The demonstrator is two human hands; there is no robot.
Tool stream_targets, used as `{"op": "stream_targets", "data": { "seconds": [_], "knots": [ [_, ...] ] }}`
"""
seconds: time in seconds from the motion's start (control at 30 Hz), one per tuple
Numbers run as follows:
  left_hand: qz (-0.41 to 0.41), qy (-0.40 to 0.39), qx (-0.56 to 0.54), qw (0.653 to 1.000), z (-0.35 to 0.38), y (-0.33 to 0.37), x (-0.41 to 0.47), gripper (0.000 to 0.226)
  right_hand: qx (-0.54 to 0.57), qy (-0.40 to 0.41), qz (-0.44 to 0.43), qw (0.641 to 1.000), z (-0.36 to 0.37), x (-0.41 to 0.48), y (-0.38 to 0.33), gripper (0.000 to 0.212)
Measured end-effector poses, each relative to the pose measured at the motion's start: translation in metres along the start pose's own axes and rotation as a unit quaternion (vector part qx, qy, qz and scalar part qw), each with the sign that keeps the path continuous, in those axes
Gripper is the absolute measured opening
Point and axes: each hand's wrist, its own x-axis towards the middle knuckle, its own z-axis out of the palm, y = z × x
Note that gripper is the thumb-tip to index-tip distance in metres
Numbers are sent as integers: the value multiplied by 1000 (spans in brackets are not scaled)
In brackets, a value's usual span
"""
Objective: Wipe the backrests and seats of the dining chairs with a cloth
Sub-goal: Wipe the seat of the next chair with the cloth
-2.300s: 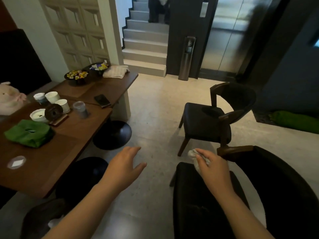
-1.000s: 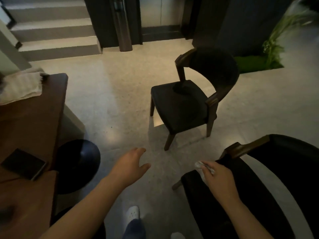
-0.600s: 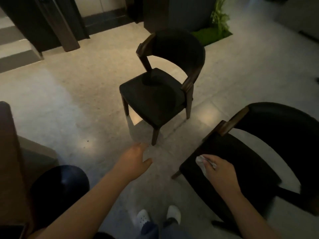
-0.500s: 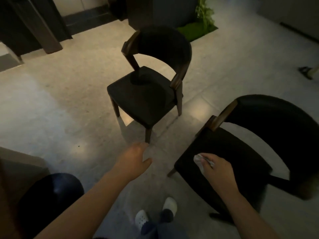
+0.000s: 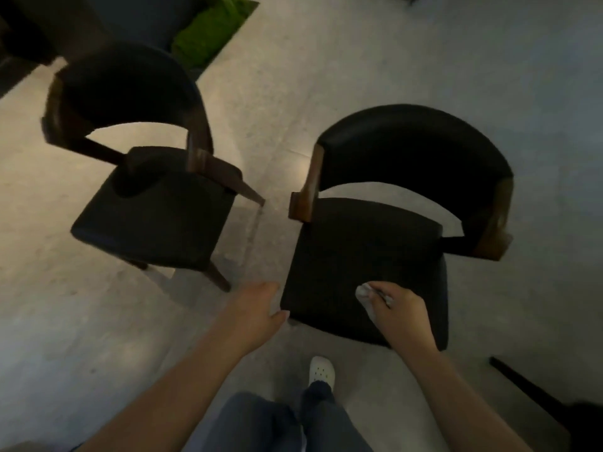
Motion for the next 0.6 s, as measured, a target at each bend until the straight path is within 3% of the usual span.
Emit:
{"op": "stream_targets", "data": {
  "seconds": [0.23,0.37,0.6],
  "knots": [
    [65,-85,81,991,11,37,62,56,69,69,116,988,-10,-5,33,21],
    [120,-116,130,977,10,42,99,59,116,119,173,971,2,-13,33,13],
    [212,-172,203,940,-1,43,158,59,156,216,264,927,44,-25,17,19]
  ]
}}
